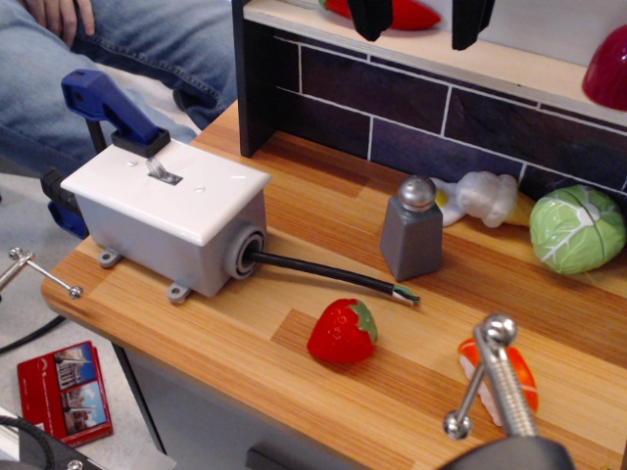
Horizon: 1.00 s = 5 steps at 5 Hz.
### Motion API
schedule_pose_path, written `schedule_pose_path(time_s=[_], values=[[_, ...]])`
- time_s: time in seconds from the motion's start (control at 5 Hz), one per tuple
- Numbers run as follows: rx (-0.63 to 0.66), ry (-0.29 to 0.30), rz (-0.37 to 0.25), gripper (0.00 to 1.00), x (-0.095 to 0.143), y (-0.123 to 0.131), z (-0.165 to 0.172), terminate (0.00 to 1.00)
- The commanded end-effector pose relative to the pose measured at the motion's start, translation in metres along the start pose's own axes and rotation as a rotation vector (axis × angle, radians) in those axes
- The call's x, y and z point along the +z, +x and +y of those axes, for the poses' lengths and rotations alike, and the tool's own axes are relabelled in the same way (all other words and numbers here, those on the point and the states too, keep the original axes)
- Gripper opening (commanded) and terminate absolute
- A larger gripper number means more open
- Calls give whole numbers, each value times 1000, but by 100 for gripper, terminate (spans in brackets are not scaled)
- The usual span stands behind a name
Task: Move light switch to the right
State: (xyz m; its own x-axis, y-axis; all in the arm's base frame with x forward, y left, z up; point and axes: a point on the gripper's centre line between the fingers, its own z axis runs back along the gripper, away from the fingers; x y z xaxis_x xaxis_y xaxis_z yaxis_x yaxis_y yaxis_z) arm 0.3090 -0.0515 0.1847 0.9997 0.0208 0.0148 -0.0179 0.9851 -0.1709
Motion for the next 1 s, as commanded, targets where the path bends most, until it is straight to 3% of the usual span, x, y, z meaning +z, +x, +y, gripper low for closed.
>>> schedule_pose_path(time_s=[0.0, 0.4, 0.6, 0.8], values=[[0, 0, 0, 100, 0, 0, 0, 0], [-61, -35, 65, 100, 12, -29, 34, 0], [-138, -15, 21, 100, 13, -53, 62, 0], [-151, 9, 23, 100, 8, -65, 91, 0]])
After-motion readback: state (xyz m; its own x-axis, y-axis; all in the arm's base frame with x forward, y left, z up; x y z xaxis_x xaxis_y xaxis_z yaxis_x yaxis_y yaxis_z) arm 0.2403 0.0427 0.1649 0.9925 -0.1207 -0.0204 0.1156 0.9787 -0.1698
